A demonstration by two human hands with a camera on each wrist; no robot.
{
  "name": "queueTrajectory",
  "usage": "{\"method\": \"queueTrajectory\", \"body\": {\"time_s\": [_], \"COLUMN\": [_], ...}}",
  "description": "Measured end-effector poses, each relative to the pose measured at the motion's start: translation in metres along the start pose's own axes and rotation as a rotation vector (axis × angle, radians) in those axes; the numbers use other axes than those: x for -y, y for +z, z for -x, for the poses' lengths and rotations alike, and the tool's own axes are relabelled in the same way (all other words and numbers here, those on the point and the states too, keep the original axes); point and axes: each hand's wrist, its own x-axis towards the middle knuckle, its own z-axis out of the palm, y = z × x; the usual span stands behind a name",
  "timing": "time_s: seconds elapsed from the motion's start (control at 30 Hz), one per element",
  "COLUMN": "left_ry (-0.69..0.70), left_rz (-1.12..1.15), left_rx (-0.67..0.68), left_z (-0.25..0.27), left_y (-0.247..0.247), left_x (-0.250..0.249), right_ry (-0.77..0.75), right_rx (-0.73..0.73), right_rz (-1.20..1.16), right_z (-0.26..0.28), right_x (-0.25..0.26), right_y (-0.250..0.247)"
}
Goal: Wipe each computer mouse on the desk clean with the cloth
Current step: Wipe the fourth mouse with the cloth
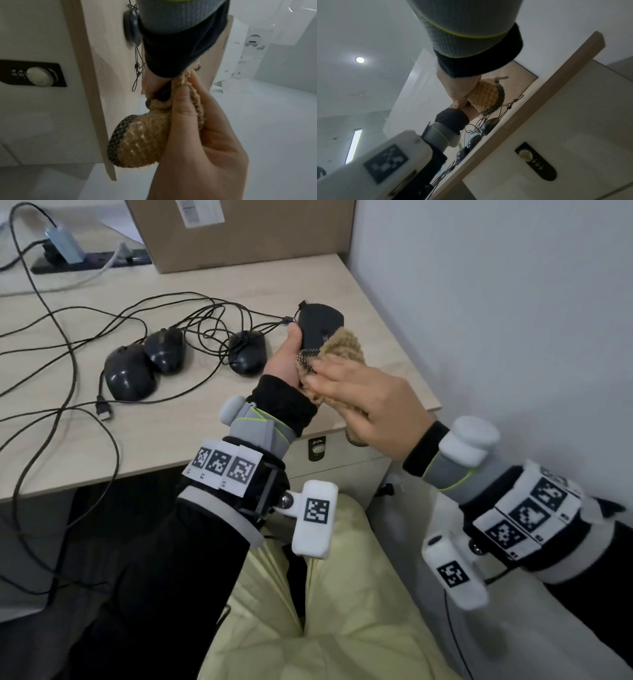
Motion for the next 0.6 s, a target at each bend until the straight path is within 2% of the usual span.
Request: {"method": "queueTrajectory", "body": {"time_s": [0.07, 0.1, 0.23, 0.3, 0.33, 0.5, 0.6], "left_ry": [0.005, 0.009, -0.046, -0.049, -0.037, 0.008, 0.037], "left_rz": [-0.012, -0.035, -0.105, -0.071, -0.049, 0.032, -0.014], "left_rx": [-0.011, -0.02, -0.064, -0.084, -0.093, -0.12, -0.133], "left_z": [0.0, 0.0, 0.007, 0.008, 0.007, 0.012, 0.012], "left_y": [0.001, 0.001, 0.011, 0.012, 0.013, 0.022, 0.022], "left_x": [-0.002, -0.003, 0.006, 0.009, 0.009, 0.001, 0.002], "right_ry": [-0.034, 0.013, 0.473, 0.665, 0.711, 0.758, 0.683], "right_rx": [-0.001, -0.013, -0.152, -0.133, -0.122, -0.239, -0.256], "right_rz": [0.002, -0.024, -0.199, -0.284, -0.332, -0.511, -0.567], "right_z": [-0.003, -0.006, -0.034, -0.044, -0.047, -0.049, -0.051], "right_x": [-0.005, -0.008, -0.03, -0.042, -0.046, -0.038, -0.023], "right_y": [0.0, -0.002, -0.014, -0.018, -0.018, -0.022, -0.027]}}
